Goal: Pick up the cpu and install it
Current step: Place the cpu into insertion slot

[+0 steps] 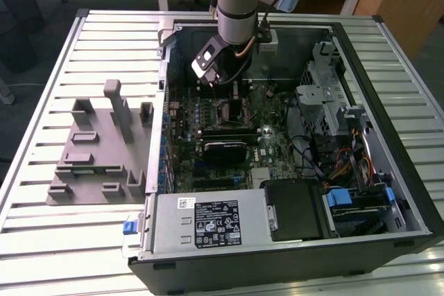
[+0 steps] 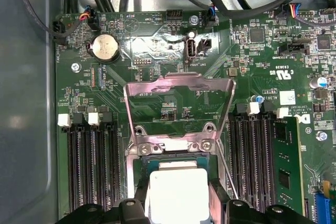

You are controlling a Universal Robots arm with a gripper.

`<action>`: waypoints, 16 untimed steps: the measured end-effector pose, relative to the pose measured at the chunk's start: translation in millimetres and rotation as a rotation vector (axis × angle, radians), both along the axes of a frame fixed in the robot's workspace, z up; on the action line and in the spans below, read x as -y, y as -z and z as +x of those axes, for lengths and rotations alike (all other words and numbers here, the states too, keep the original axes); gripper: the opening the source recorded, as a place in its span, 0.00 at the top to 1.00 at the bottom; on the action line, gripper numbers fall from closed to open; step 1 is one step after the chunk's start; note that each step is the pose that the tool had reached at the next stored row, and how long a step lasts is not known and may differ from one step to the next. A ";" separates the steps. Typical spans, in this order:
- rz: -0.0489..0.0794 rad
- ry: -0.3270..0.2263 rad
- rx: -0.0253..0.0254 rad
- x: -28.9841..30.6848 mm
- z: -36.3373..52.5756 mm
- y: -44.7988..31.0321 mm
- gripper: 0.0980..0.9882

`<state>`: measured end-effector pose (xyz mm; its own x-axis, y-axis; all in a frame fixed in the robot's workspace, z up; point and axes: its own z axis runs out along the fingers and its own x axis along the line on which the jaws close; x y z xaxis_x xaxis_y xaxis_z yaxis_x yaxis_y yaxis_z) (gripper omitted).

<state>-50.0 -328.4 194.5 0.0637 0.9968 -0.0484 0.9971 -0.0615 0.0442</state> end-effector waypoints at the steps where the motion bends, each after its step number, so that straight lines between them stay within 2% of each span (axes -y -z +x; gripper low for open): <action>1: 0.000 0.000 0.0000 -0.1 -0.1 0.0 0.51; 16: 0.000 0.000 0.0001 -1.0 -0.2 0.2 0.49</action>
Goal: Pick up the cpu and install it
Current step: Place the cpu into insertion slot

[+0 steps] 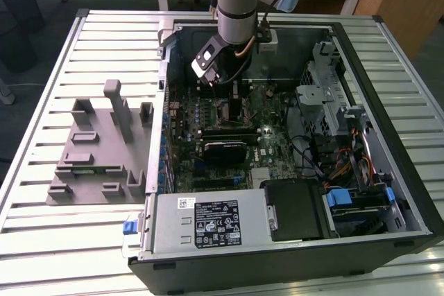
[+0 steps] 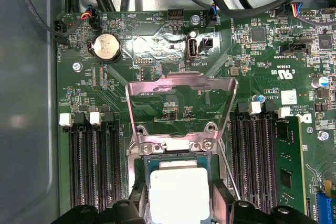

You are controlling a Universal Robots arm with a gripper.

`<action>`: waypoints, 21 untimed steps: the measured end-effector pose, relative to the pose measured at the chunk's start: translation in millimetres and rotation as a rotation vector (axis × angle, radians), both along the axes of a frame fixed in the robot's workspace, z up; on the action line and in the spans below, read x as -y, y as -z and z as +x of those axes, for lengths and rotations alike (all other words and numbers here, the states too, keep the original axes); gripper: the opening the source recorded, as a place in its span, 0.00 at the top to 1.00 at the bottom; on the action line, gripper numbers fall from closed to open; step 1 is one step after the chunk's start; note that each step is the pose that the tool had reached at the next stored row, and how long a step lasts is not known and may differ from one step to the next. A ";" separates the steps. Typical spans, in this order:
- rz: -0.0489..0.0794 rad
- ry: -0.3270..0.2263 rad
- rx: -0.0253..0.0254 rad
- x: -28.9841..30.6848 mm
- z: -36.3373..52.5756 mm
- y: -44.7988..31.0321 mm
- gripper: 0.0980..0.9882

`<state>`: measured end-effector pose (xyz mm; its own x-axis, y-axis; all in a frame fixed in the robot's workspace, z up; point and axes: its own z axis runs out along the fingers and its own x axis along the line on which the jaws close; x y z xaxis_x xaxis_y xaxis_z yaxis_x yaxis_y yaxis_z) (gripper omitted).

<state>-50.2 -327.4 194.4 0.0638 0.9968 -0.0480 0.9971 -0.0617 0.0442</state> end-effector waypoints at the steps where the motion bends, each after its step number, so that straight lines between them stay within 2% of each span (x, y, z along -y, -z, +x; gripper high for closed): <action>1: 0.000 0.000 0.0000 0.0 0.0 0.0 0.42; 5: 0.000 0.000 -0.0002 -0.1 0.0 -1.3 0.42; 10: 0.000 0.000 -0.0001 -0.1 0.0 -10.9 0.42; 16: 0.000 0.000 0.0000 -0.1 0.0 -11.6 0.42; 17: 0.000 0.000 0.0000 -0.1 0.0 -11.6 0.44; 18: 0.000 0.000 0.0000 -0.1 0.0 -11.7 0.51; 19: 0.000 0.000 0.0000 -0.1 0.0 -11.8 0.51; 21: 0.000 0.000 0.0000 -0.1 0.0 -11.8 0.64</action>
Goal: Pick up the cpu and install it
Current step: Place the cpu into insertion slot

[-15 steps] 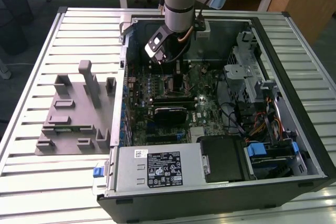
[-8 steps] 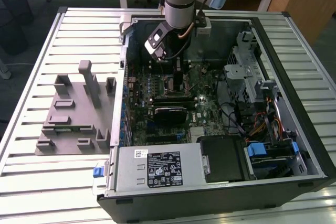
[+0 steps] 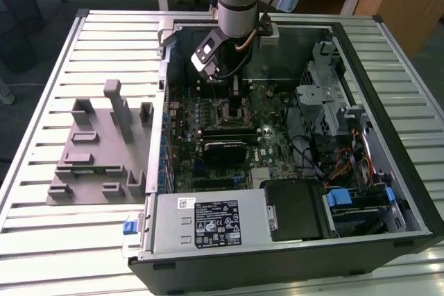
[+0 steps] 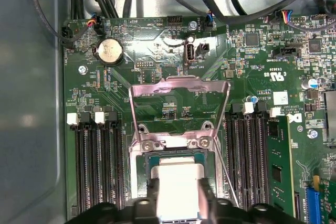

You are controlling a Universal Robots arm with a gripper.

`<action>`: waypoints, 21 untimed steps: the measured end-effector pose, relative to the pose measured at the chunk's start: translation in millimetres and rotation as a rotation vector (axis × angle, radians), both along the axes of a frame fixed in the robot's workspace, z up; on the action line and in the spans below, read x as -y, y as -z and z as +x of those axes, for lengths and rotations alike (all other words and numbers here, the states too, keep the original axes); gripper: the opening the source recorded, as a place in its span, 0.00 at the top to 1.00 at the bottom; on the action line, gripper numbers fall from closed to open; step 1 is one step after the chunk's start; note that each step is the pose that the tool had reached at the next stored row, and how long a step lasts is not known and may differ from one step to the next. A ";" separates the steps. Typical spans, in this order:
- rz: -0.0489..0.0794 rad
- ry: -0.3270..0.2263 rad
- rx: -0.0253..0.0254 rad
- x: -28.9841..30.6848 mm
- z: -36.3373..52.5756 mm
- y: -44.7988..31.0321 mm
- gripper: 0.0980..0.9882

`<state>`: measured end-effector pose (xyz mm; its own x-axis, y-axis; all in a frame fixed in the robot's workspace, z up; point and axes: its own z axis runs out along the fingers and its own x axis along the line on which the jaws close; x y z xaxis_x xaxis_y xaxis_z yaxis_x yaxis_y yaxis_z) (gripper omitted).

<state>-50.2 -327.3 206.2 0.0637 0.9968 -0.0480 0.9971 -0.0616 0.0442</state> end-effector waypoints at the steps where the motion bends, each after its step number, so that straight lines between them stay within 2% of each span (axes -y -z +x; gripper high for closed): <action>1: 0.000 0.000 0.0000 0.0 0.0 0.0 0.64; 3: 0.000 0.000 0.0000 0.0 0.0 -0.2 0.78; 4: 0.000 0.000 -0.0001 0.0 0.0 -0.2 0.78; 6: 0.000 0.000 0.0000 0.0 0.0 -0.3 0.91; 7: 0.000 0.000 0.0000 0.0 0.0 -0.3 0.91; 8: 0.000 0.000 0.0000 0.0 0.0 -0.4 0.97; 9: 0.000 0.000 0.0000 0.0 0.0 -0.4 0.99; 15: 0.000 -0.005 -0.0001 0.0 0.0 -0.7 0.99; 21: 0.000 -0.054 0.0000 0.3 -0.1 2.0 0.99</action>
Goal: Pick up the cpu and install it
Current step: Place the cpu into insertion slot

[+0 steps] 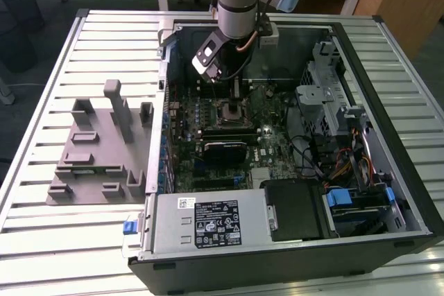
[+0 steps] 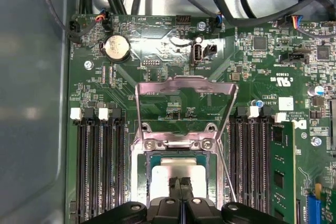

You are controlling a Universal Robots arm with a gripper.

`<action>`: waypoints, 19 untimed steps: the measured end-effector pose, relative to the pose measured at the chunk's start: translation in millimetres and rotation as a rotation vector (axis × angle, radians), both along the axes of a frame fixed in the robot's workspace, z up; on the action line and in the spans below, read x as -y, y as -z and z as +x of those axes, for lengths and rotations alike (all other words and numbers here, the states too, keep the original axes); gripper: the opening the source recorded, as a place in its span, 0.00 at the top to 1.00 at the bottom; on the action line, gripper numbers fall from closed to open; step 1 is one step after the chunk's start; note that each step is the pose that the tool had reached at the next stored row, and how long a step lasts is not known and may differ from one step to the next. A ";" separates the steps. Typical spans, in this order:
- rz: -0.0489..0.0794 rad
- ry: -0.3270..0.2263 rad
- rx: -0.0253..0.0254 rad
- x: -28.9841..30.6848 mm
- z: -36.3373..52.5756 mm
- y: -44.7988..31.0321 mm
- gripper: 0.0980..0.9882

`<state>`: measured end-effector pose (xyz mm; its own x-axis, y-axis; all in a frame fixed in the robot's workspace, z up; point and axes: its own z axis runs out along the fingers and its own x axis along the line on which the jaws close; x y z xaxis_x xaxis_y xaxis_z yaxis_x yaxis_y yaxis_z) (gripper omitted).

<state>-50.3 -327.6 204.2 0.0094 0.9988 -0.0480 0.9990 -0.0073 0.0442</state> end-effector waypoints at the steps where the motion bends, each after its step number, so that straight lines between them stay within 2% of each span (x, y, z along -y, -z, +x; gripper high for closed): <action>1: 0.000 -0.003 0.0000 0.0 0.0 0.6 0.99; 19: 0.000 -0.005 -0.0012 0.2 -0.1 6.8 0.99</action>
<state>-50.4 -327.8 197.4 0.0041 0.9988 -0.0485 0.9991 -0.0020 0.0430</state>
